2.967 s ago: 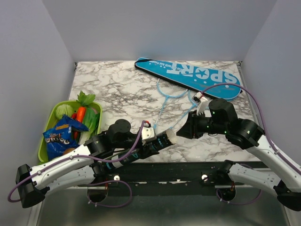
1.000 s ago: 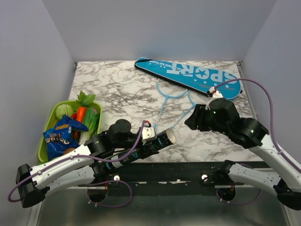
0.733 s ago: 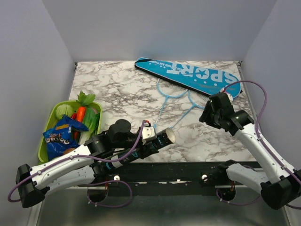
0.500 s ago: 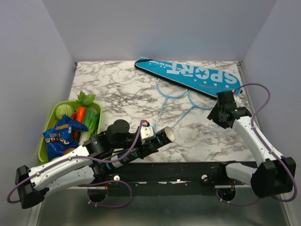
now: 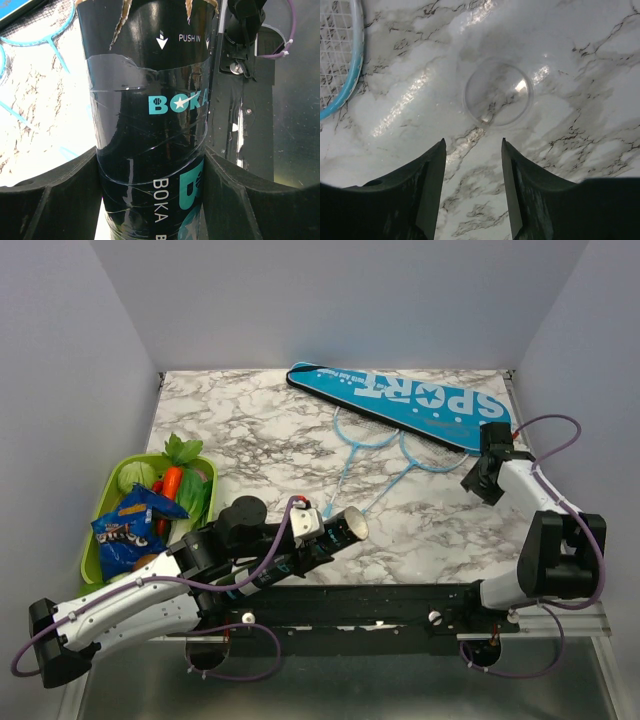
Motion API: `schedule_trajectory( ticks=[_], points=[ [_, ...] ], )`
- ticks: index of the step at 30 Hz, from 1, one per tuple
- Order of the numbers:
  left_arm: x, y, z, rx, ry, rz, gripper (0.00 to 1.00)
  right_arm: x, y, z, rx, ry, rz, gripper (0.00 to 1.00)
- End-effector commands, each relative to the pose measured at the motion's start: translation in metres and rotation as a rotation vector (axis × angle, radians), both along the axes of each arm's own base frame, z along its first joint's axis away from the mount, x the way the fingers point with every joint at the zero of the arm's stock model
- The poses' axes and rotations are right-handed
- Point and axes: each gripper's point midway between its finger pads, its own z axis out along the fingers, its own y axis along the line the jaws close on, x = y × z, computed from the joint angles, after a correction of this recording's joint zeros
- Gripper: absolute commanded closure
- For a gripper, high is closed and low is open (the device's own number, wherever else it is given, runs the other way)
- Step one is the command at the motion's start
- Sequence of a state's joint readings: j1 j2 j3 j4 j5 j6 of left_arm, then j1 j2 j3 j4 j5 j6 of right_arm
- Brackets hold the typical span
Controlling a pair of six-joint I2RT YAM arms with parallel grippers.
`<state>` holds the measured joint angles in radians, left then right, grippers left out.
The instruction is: Pack up the badminton gear
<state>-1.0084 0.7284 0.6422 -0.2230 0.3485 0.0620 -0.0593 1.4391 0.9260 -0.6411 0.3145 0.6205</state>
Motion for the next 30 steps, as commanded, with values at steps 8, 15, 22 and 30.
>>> schedule_trajectory(
  ticks=[8, 15, 22, 30],
  points=[
    [-0.003, -0.001, 0.02, -0.057, -0.022, -0.007, 0.84, 0.034, -0.021, -0.01, -0.006, 0.009, 0.036, 0.57],
    [-0.002, -0.001, 0.019, -0.053, -0.025, -0.002, 0.84, 0.039, -0.018, -0.019, 0.02, 0.031, 0.061, 0.6],
    [-0.002, 0.0, 0.02, -0.054, -0.026, -0.002, 0.84, 0.032, -0.014, -0.036, 0.048, 0.077, 0.05, 0.62],
    [-0.002, 0.0, 0.019, -0.054, -0.024, -0.001, 0.84, 0.03, -0.012, -0.048, 0.059, 0.106, 0.049, 0.66]
  ],
)
